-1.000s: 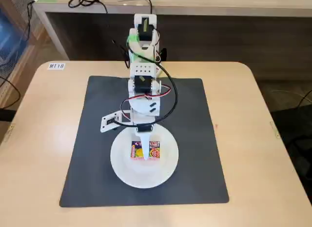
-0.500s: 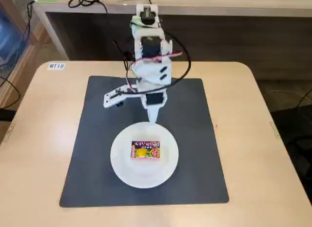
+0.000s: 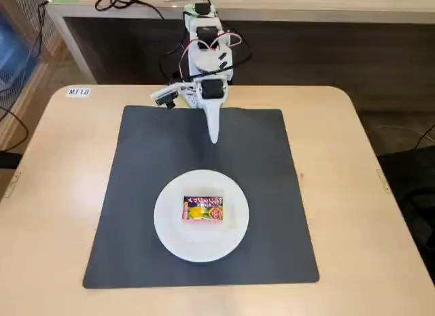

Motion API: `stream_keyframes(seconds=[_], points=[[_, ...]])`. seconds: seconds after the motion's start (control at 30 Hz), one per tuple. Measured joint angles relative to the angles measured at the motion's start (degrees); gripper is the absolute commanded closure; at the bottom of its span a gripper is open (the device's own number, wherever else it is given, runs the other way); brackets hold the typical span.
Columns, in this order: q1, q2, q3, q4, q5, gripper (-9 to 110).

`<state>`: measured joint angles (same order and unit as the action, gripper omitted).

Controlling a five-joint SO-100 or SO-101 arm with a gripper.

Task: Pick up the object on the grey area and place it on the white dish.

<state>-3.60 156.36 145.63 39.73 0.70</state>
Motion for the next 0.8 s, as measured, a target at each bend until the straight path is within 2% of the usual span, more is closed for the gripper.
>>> stream_keyframes(seconds=[0.23,0.4,0.8], points=[[2.02,17.58,19.69,-2.37,0.00,102],[3.34,33.40,28.21,2.11,0.44,102],[2.99,34.28,30.67,4.22,-1.14,102]])
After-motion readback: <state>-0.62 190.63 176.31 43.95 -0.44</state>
